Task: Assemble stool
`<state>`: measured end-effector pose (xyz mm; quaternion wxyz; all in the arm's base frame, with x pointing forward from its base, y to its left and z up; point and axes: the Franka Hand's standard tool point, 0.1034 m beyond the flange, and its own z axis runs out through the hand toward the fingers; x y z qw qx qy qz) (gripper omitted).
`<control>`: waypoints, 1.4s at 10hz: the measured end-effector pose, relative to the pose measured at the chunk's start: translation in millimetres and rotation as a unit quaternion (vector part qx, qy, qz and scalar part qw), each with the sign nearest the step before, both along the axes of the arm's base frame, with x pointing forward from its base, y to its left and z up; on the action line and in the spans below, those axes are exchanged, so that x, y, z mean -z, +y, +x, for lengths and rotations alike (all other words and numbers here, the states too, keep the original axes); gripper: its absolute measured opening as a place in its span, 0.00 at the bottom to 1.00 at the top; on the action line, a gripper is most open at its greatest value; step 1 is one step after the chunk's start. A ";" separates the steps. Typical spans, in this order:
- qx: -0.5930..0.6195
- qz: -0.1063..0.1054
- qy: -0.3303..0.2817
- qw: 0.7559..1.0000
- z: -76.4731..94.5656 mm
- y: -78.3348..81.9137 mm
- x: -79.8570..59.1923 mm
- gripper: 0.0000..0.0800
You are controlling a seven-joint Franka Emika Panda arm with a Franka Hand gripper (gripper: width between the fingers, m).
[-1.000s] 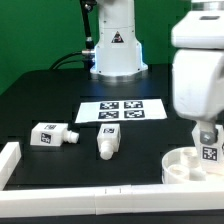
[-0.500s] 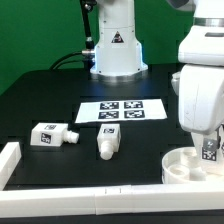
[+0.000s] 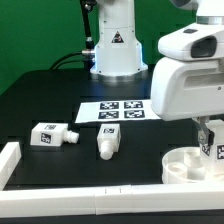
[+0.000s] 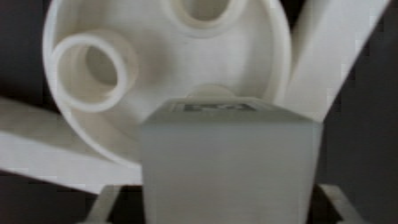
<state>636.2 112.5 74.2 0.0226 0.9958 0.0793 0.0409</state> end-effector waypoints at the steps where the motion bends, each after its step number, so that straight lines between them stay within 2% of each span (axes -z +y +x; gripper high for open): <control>1: 0.029 0.003 -0.001 1.000 -0.2 1.2 0.0 0.42; 3: 0.087 0.008 -0.003 0.996 -0.4 1.7 0.1 0.42; 4: 0.167 0.022 -0.011 0.986 0.3 3.7 -0.5 0.42; 5: 0.285 0.043 -0.021 0.957 -1.1 3.0 0.7 0.42; 6: 0.404 0.077 -0.034 0.911 -0.9 -1.5 1.9 0.42; 7: 0.404 0.077 -0.032 0.911 -2.6 -1.2 1.9 0.42; 10: 0.501 0.090 -0.028 0.860 -2.9 -1.9 2.1 0.42; 11: 0.548 0.097 -0.025 0.831 -3.2 -2.0 1.8 0.42; 12: 0.623 0.105 -0.020 0.775 -3.9 -1.9 1.4 0.42; 14: 0.760 0.128 -0.006 0.637 -4.1 1.6 1.7 0.42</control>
Offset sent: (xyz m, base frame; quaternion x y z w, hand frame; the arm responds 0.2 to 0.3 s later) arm 0.0000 0.0000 0.0000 0.0000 0.0000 0.1296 0.9916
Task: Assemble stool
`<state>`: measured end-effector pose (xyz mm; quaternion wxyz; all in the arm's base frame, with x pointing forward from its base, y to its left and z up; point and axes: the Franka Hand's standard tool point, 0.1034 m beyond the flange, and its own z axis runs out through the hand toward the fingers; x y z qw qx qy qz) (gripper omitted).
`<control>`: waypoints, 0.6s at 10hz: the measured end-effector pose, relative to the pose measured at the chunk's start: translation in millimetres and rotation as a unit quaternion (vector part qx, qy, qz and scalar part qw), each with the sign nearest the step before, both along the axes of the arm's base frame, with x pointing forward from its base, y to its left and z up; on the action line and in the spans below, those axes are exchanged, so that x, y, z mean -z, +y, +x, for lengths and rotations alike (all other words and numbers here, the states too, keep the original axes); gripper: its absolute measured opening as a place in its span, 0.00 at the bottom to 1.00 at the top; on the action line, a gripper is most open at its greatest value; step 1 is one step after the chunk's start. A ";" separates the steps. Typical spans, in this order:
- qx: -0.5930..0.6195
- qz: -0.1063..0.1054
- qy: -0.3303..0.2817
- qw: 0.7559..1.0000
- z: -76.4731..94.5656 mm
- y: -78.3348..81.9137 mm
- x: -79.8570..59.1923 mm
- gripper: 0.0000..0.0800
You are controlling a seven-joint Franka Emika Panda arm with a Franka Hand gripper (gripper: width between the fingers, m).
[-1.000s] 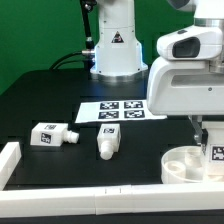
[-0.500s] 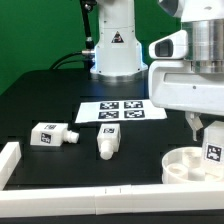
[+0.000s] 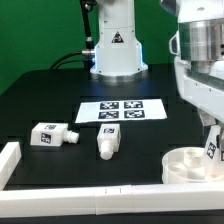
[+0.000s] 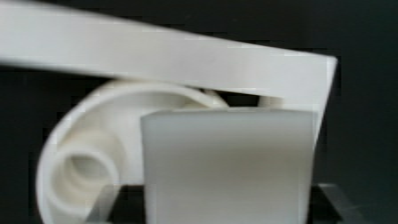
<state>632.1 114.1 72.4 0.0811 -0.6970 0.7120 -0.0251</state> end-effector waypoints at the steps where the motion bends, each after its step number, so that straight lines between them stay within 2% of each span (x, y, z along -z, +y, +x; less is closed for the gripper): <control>1: 0.027 0.007 -0.004 1.000 0.5 -0.3 0.1 0.42; 3: 0.042 0.012 -0.003 0.999 0.2 0.5 0.6 0.42; 4: 0.036 0.011 -0.003 0.999 0.0 0.9 0.9 0.64; 5: 0.012 0.008 -0.005 1.000 0.1 0.9 0.8 0.76; 6: -0.071 -0.005 -0.018 0.997 4.2 0.3 -4.8 0.76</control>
Offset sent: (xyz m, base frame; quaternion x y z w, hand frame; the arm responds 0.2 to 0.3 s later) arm 0.0000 0.0000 0.0000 0.0000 0.0000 0.0000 1.0000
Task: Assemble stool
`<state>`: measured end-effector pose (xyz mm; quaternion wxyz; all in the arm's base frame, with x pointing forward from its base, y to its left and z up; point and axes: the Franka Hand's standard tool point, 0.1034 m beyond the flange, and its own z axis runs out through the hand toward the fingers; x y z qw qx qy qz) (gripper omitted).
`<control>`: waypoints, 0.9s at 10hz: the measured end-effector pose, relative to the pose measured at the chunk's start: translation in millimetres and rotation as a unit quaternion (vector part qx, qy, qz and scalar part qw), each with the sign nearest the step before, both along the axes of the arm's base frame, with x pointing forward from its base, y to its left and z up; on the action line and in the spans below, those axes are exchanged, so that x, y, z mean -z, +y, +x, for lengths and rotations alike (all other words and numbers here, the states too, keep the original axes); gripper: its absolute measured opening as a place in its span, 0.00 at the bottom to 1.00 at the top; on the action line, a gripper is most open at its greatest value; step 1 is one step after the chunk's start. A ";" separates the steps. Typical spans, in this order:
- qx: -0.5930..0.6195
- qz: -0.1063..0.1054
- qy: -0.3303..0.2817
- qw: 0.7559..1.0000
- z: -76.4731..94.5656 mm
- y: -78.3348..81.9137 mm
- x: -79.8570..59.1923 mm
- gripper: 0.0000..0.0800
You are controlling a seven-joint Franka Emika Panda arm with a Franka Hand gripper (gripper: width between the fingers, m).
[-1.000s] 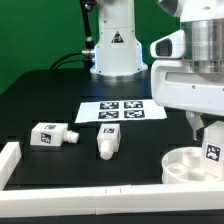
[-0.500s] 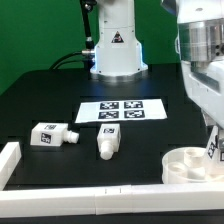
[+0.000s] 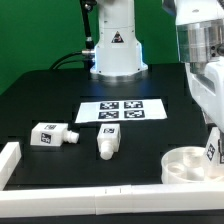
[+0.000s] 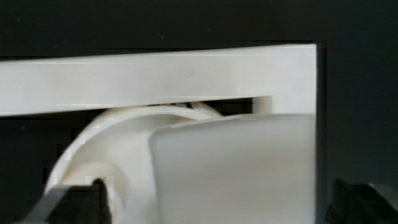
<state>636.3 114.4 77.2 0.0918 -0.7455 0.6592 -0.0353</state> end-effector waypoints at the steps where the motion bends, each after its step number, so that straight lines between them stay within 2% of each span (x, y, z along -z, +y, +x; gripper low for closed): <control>1: -0.100 -0.016 -0.017 0.995 3.2 0.5 -7.9 0.80; 2: -0.165 -0.025 -0.026 0.986 3.9 3.4 -11.5 0.80; 6: -0.304 -0.053 -0.036 0.950 3.3 1.8 -8.9 0.81; 7: -0.400 -0.076 -0.044 0.912 4.7 2.7 -12.9 0.81; 8: -0.496 -0.096 -0.054 0.861 5.9 4.8 -16.1 0.81; 9: -0.565 -0.105 -0.056 0.816 1.2 13.6 -12.7 0.81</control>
Offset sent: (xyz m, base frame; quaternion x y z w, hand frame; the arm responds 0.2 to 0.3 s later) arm 0.0000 0.0000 0.0000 0.0000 0.0000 -0.1938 0.9810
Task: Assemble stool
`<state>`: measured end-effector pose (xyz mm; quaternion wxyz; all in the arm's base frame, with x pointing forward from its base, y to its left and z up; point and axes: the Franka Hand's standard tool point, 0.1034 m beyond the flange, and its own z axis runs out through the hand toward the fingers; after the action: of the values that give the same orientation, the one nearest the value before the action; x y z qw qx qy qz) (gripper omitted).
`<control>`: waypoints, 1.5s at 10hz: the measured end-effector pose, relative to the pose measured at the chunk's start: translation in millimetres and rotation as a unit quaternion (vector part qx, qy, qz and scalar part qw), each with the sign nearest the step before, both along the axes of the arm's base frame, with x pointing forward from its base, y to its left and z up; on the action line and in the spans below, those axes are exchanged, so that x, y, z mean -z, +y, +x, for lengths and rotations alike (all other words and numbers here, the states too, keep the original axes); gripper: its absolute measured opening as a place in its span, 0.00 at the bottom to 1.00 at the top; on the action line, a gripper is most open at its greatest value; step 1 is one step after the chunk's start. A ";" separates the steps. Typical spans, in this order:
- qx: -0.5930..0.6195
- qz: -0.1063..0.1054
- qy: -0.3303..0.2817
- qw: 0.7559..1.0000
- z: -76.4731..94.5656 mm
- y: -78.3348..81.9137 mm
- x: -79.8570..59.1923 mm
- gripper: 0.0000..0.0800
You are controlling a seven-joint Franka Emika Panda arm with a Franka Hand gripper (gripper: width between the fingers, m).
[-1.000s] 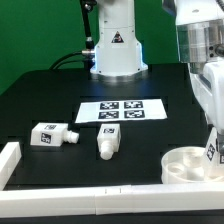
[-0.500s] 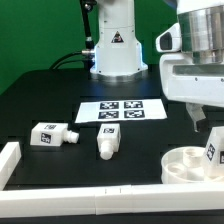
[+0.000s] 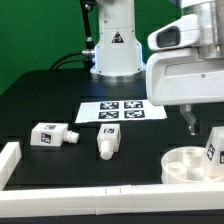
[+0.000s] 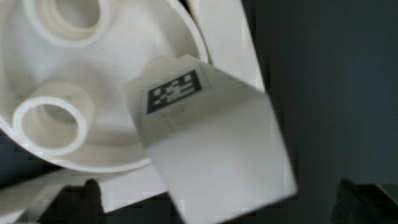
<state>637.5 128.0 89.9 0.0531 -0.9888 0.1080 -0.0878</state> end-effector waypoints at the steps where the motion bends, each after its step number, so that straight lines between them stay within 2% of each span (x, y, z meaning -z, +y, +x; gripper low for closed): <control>1: -0.026 -0.005 -0.001 1.000 -4.0 5.3 3.3 0.81; 3: -0.071 -0.016 -0.005 0.997 -2.9 0.7 3.2 0.81; 4: -0.114 -0.028 -0.008 0.993 -2.8 -0.4 3.4 0.81; 5: -0.182 -0.049 -0.013 0.982 -2.3 -0.4 2.5 0.81; 6: -0.294 -0.081 -0.023 0.952 -0.9 4.8 -1.6 0.81; 8: -0.452 -0.114 0.007 0.885 -7.7 8.1 3.6 0.81; 9: -0.456 -0.117 0.001 0.882 -4.8 5.3 2.8 0.81; 12: -0.542 -0.139 0.002 0.829 -3.5 -1.9 3.4 0.81; 14: -0.658 -0.168 0.031 0.734 3.3 -4.1 9.4 0.81; 15: -0.690 -0.173 0.049 0.701 5.2 -3.0 18.3 0.81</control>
Offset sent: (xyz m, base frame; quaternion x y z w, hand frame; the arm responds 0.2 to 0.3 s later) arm 0.0000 0.0000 0.0000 0.0000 0.0000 -0.1938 0.9810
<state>642.7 125.0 71.6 -0.0787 -0.7812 -0.6193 0.0046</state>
